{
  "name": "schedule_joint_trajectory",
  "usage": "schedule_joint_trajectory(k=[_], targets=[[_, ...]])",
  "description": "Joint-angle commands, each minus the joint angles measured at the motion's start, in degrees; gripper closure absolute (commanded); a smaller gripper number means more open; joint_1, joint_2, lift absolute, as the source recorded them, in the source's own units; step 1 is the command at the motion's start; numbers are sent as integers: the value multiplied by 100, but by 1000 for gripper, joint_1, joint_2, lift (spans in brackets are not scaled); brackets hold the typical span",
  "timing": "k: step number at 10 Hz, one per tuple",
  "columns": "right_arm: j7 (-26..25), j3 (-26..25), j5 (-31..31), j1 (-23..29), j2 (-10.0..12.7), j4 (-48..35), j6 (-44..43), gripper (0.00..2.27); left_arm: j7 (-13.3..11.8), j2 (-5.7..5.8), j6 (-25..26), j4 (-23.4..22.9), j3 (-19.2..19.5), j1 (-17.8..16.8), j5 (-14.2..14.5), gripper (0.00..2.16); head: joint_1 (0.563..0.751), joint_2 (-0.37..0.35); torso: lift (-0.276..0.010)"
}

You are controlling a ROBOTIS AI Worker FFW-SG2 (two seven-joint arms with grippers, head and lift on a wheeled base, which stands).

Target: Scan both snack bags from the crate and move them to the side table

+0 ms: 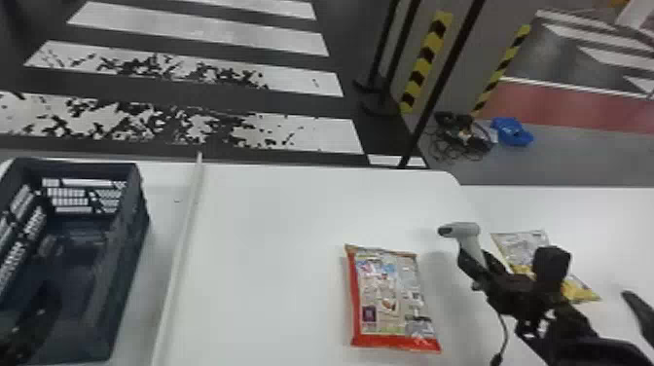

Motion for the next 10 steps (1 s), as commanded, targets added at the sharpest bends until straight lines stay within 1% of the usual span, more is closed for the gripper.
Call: schedule_joint_trajectory(k=[1, 2, 3, 4, 5, 7, 8, 10], targets=[[-224, -715, -452, 850, 34, -1558, 925, 2243, 0, 0, -38, -36, 1, 10, 27, 39, 695, -278, -95], [-427, -1234, -724, 1527, 271, -2675, 1364, 2243, 0, 9, -38, -27, -26, -26, 36, 39, 695, -294, -95], [-550, -1647, -935, 1975, 631, -3536, 1769, 2243, 0, 79, -21, -9, -43, -69, 98, 39, 695, -307, -95], [-611, -1902, -1102, 2318, 930, -4142, 2103, 2243, 9, 150, -21, -18, -52, -105, 185, 39, 695, -309, -95], [-620, -2016, -1217, 2555, 1220, -4556, 2402, 2243, 9, 202, -21, -36, -43, -113, 247, 39, 695, -302, -95], [-585, -2007, -1375, 2968, 1651, -4969, 2489, 2243, 9, 202, -38, -36, -52, -113, 256, 39, 695, -282, -95], [-576, -1910, -1375, 3144, 1826, -5144, 2525, 2243, 9, 176, -56, -27, -52, -113, 256, 39, 695, -266, -95], [-523, -1682, -1357, 3293, 2037, -5303, 2648, 2243, 9, 158, -108, -27, -52, -113, 273, 39, 695, -233, -95]])
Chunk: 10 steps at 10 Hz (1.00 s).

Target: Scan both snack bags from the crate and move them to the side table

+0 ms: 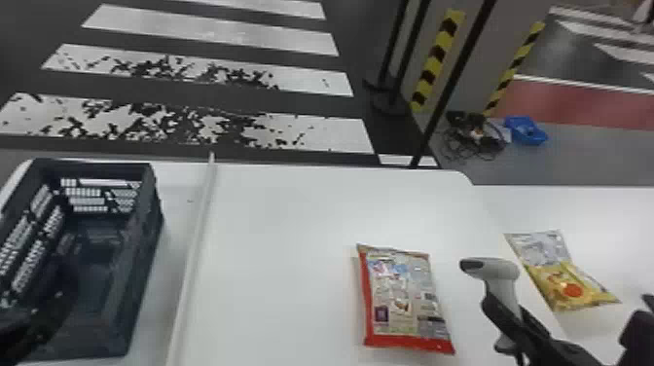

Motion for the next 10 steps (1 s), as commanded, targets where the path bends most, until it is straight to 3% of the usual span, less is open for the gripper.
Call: schedule_joint_trajectory(k=[1, 5, 8, 10], targets=[[7, 223, 121, 39, 72, -28, 80, 2243, 9, 14, -5, -7, 3, -1, -3, 39, 695, -205, -95], [25, 830, 631, 39, -24, 429, -148, 2243, -18, 32, -23, 2, 47, 8, 93, 39, 695, -123, -95], [42, 865, 596, -23, -121, 535, -359, 2243, -18, 14, -23, 19, 47, -36, 84, 39, 695, -107, -95], [-37, 724, 587, -348, -341, 552, -377, 2246, -18, 6, -23, 10, 47, -27, 58, 39, 695, -112, -95]])
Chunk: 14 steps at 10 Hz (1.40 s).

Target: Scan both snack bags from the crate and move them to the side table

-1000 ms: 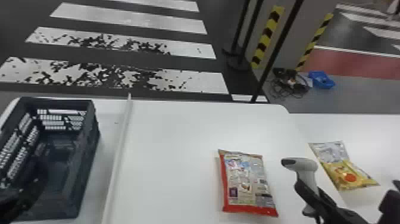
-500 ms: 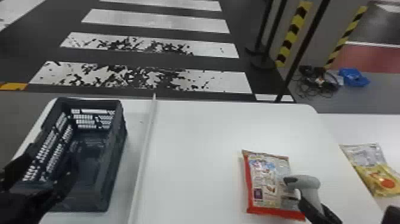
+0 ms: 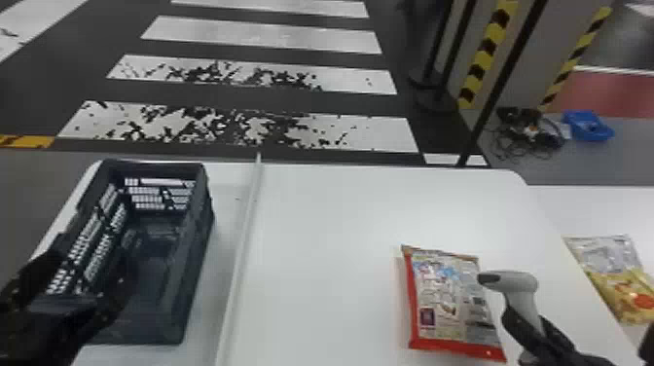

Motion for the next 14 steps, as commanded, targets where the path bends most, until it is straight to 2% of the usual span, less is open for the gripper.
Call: schedule_joint_trajectory(k=[1, 4, 6, 8, 11, 12, 13, 14], targets=[[-24, -39, 160, -463, -298, 349, -166, 2243, 5, -11, 0, -4, -9, 8, -18, 39, 695, -125, -95], [20, 374, 653, -1509, -1106, 2212, -1150, 2246, -4, -37, 0, 4, -70, 8, -124, 39, 695, -192, -95], [73, 717, 890, -1984, -1221, 3117, -1484, 2246, -4, -99, 0, 22, -132, 52, -264, 39, 695, -241, -95], [126, 963, 969, -2318, -1291, 3882, -1871, 2246, -4, -116, -18, -4, -141, 122, -291, 39, 695, -260, -95], [266, 1112, 978, -2564, -1291, 4321, -2082, 2226, -4, -134, -105, -119, -97, 315, -335, 39, 695, -264, -95], [328, 1112, 960, -2546, -1291, 4321, -2134, 1774, -4, -152, -193, -145, -62, 377, -335, 39, 695, -261, -95], [363, 1104, 960, -2485, -1300, 4312, -2363, 414, -13, -152, -193, -207, -44, 430, -335, 39, 695, -258, -95], [425, 1060, 951, -2450, -1308, 4286, -2416, 39, -4, -169, -193, -277, -44, 465, -335, 39, 695, -254, -95]])
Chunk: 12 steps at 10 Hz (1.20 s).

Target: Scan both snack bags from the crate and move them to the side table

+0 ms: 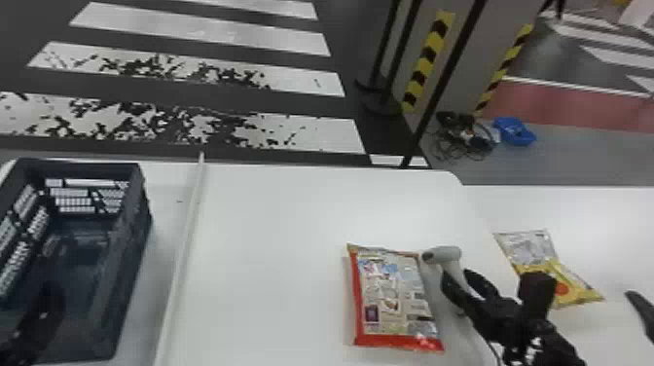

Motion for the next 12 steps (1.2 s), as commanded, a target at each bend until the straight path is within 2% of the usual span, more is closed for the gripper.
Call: schedule_joint_trajectory(k=[1, 3, 4, 5, 7, 9, 12], targets=[[39, -60, -29, 90, -8, -107, -51, 9, 1, -10, 2, -95, 2, 40, 0, 39, 695, -254, -95], [179, -324, -64, 371, -34, -740, -192, 6, -8, -10, 55, -218, -16, 57, -26, 39, 695, -259, -95], [232, -605, -240, 705, -34, -1566, 248, 19, -8, -10, 73, -289, -25, 66, -35, 39, 695, -259, -95], [259, -799, -548, 1100, -25, -2480, 1074, 29, -8, -10, 73, -297, -25, 66, -35, 39, 695, -261, -95], [470, -790, -794, 1601, 194, -3403, 1759, 33, -17, -10, 73, -297, -51, 66, -35, 39, 695, -231, -95], [575, -570, -794, 1636, 388, -3596, 2234, 53, -17, -10, 73, -297, -51, 75, -44, 39, 695, -173, -95], [610, -148, -680, 1346, 484, -3658, 2902, 83, -26, -19, 73, -218, -86, 84, -70, 39, 695, -87, -95]])
